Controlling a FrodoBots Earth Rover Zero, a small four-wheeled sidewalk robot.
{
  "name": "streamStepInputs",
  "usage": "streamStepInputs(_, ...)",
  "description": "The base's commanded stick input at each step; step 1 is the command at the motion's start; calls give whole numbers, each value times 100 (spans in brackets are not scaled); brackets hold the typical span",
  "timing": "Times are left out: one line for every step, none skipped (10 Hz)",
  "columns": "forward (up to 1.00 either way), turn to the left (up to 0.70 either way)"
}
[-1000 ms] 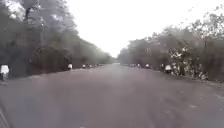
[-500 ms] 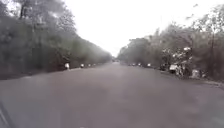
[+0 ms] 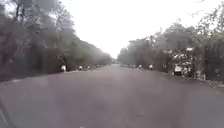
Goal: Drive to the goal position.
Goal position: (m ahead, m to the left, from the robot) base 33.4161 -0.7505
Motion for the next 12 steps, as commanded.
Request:
streamStepInputs(100, 0)
streamStepInputs(100, 0)
streamStepInputs(100, 0)
streamStepInputs(100, 0)
streamStepInputs(100, 0)
streamStepInputs(100, 0)
streamStepInputs(100, 0)
streamStepInputs(100, 0)
streamStepInputs(100, 0)
streamStepInputs(100, 0)
streamStepInputs(100, 0)
streamStepInputs(100, 0)
